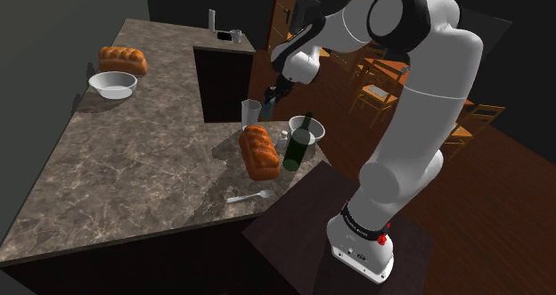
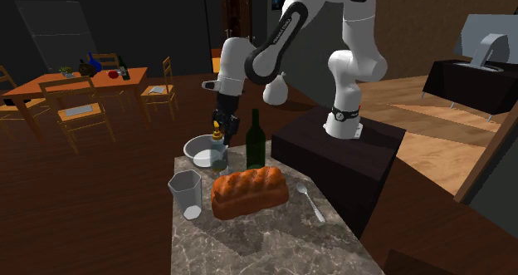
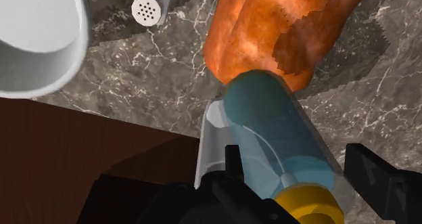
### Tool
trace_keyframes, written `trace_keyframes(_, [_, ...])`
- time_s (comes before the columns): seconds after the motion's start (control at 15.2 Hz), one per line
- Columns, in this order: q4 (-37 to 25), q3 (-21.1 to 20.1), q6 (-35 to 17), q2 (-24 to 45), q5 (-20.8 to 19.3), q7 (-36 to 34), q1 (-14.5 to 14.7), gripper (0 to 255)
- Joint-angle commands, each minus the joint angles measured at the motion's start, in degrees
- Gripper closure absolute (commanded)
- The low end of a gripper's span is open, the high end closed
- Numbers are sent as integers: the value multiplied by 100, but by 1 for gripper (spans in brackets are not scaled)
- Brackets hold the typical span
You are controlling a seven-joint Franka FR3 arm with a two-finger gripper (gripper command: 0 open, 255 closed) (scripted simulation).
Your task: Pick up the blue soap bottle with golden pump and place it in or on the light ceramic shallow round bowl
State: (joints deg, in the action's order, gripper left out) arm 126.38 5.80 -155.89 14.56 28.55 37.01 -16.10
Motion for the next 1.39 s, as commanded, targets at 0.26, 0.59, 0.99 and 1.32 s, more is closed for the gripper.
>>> trace_keyframes(0.26, [-162, 158, 384, 17, 259, 954, -652, 255])
trace_keyframes(0.59, [-498, 337, 795, 162, 378, 1627, -1165, 255])
trace_keyframes(0.99, [-1115, 553, 1359, 488, 458, 2306, -1760, 255])
trace_keyframes(1.32, [-1825, 705, 1888, 890, 493, 2770, -2263, 255])
